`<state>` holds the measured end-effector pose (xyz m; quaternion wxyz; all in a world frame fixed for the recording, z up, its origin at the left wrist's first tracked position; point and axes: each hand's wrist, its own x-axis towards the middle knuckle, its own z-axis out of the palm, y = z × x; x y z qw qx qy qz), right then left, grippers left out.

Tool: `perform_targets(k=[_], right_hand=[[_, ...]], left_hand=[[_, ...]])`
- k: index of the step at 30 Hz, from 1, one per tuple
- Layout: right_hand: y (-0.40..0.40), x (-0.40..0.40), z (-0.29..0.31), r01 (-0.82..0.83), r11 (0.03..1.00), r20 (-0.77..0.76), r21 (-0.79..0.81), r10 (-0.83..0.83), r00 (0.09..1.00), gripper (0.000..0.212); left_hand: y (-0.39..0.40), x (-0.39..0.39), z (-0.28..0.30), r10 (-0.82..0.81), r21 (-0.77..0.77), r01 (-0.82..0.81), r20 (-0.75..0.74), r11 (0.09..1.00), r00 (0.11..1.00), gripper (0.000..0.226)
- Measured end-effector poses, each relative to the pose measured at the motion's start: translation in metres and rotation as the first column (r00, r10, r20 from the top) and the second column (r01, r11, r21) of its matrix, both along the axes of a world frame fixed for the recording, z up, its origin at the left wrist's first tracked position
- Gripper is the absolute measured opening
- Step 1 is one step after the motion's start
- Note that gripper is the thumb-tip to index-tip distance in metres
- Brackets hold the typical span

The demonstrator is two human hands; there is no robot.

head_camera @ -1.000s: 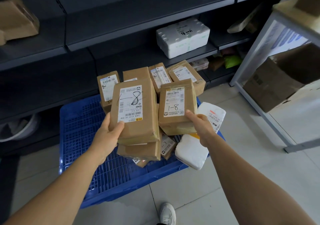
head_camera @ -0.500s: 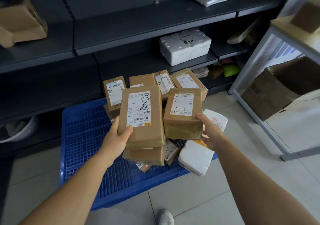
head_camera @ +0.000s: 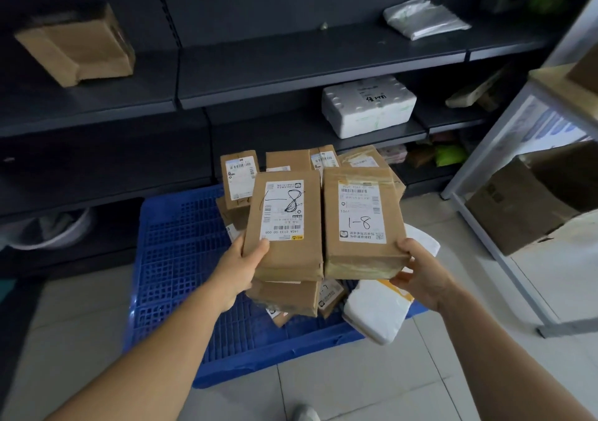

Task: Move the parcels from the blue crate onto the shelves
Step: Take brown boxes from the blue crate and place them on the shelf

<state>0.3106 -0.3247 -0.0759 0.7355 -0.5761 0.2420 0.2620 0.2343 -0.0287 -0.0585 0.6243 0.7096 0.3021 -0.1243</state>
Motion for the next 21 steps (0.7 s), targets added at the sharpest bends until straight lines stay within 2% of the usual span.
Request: perform_targets(k=[7,9,12,15,16,19,21], right_hand=[[-0.005,-0.003,0.011,-0.114,0.993,0.099,-0.007,0.114,0.989,0.045],[-0.002,-0.004,0.013,-0.106,0.994,0.122,0.017,0.103,0.987,0.036],[0.013,-0.007,0.020,-0.109,0.993,0.117,0.038,0.104,0.988,0.018],[0.033,-0.015,0.031,-0.144,0.988,0.124,0.059,0.136,0.983,0.012],[0.041,-0.018,0.035,-0.169,0.983,0.132,0.076,0.158,0.978,0.015],[0.070,-0.029,0.051,-0.265,0.960,0.181,0.087,0.246,0.952,0.048],[0.092,-0.039,0.059,-0.291,0.952,0.216,0.098,0.265,0.940,0.026]], left_hand=[[0.002,-0.018,0.005,0.050,-0.079,-0.045,0.065,0.996,0.997,0.051],[0.006,-0.025,0.010,0.092,-0.106,-0.082,0.092,0.991,0.991,0.053],[0.016,-0.037,0.024,0.149,-0.146,-0.131,0.120,0.981,0.982,0.044],[0.030,-0.057,0.041,0.171,-0.171,-0.145,0.152,0.975,0.973,0.054],[0.036,-0.065,0.046,0.185,-0.169,-0.157,0.165,0.973,0.969,0.058],[0.055,-0.095,0.059,0.249,-0.159,-0.218,0.203,0.963,0.947,0.064],[0.069,-0.118,0.066,0.314,-0.152,-0.284,0.243,0.947,0.918,0.059]])
